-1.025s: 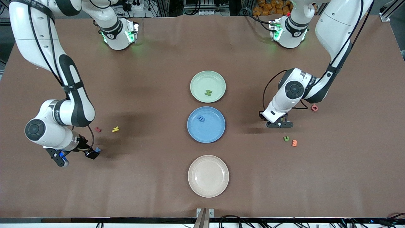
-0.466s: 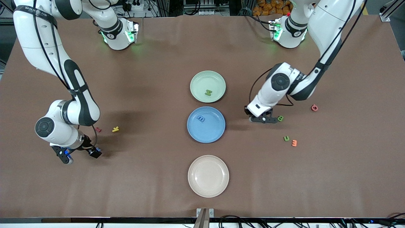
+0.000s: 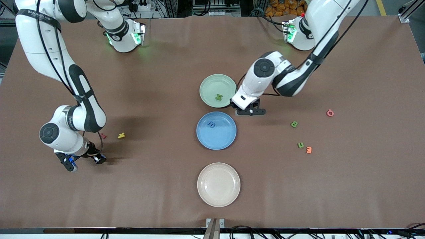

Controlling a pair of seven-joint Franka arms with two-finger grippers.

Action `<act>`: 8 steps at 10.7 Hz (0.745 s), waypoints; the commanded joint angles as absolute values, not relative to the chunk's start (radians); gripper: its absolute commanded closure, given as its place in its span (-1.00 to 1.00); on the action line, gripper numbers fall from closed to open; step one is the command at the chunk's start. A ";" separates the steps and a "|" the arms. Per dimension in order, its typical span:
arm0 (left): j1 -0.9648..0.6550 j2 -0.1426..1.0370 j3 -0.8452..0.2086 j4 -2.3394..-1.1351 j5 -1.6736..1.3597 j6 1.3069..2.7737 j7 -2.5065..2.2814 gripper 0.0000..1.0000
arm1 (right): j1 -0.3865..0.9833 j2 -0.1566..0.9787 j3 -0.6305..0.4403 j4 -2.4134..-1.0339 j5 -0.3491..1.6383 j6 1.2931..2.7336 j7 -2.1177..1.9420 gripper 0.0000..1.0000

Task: Sort letters by color into matching plates
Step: 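Carry the green P to the green plate while the right gripper grasps the X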

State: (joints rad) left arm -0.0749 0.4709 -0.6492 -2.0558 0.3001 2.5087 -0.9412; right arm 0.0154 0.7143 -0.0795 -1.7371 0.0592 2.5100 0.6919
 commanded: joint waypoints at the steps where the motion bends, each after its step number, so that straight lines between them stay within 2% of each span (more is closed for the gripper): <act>1: -0.178 0.509 -0.644 -2.016 0.281 2.494 -1.101 1.00 | 0.005 0.724 -0.069 -1.743 0.067 2.549 0.686 -0.03; 3: -0.239 0.544 -0.643 -1.984 0.282 2.494 -1.185 1.00 | 0.009 0.730 -0.068 -1.743 0.067 2.562 0.686 0.30; 5: -0.299 0.598 -0.637 -1.947 0.293 2.497 -1.271 1.00 | 0.011 0.742 -0.067 -1.744 0.067 2.579 0.686 0.30; 7: -0.349 0.635 -0.612 -1.913 0.296 2.497 -1.340 1.00 | 0.018 0.750 -0.067 -1.743 0.058 2.576 0.669 0.54; 8: -0.369 0.637 -0.589 -1.908 0.296 2.497 -1.342 0.37 | 0.020 0.749 -0.067 -1.743 0.060 2.566 0.622 0.60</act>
State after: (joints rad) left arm -0.3188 0.6009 -0.6328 -1.9595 0.2971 2.5086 -1.3023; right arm 0.0171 0.7120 -0.0791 -1.7400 0.0562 2.5366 0.6819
